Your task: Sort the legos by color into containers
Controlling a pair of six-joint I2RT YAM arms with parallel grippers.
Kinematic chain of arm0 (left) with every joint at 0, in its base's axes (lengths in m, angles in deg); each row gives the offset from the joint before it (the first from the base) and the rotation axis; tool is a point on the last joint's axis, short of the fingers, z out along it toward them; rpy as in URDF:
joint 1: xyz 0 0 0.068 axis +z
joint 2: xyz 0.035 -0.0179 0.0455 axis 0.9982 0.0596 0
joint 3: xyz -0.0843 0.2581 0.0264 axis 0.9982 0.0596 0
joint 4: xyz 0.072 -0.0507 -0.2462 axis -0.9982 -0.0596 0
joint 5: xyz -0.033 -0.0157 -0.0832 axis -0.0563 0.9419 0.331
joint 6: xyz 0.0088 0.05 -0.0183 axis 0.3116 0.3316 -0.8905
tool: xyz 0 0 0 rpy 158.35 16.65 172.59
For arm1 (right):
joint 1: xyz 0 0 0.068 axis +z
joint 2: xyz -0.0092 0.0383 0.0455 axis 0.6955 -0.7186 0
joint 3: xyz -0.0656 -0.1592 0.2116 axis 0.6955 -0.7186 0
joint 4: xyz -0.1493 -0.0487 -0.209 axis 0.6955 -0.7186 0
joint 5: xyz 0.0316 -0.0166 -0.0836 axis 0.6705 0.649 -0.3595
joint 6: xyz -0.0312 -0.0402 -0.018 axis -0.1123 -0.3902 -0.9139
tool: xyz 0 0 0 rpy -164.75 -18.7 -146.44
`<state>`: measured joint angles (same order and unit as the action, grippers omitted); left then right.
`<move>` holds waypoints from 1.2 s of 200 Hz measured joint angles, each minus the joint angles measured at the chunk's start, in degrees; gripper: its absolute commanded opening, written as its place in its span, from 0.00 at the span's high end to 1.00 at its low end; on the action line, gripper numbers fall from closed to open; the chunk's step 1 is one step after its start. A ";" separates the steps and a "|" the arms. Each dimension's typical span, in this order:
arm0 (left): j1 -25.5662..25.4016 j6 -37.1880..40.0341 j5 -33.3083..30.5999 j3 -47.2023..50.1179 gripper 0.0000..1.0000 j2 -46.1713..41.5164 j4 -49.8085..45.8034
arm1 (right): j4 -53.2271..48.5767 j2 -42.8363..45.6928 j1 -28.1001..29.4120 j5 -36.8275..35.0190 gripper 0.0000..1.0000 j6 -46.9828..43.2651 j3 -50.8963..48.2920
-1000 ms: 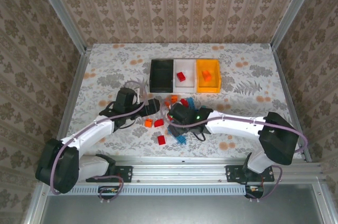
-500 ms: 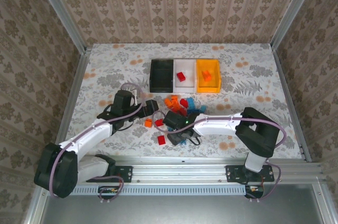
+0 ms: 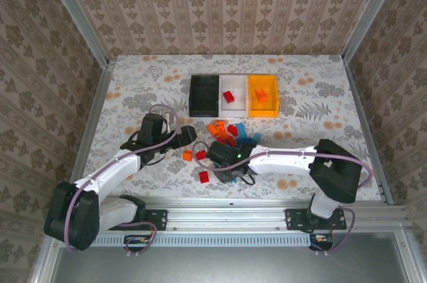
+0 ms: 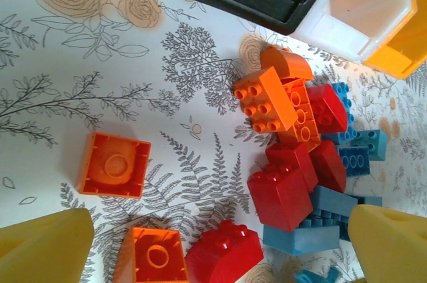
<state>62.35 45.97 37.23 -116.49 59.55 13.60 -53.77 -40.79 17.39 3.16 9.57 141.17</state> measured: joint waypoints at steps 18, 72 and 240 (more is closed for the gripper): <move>0.87 0.46 0.00 -0.44 0.00 -0.55 -1.11 | -1.77 3.23 0.28 0.00 0.63 0.04 0.02; 9.70 -1.97 1.03 -1.49 0.00 -3.10 -2.32 | -5.03 7.37 -2.29 -0.46 0.62 -3.21 8.15; 19.82 -10.86 15.93 0.17 0.00 -4.31 3.30 | -4.94 -45.44 -21.66 -7.06 0.53 -9.18 70.23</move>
<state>82.18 35.10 53.17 -116.32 55.24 16.90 -58.71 -86.23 -4.27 -3.90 0.39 211.39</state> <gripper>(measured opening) 0.997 0.439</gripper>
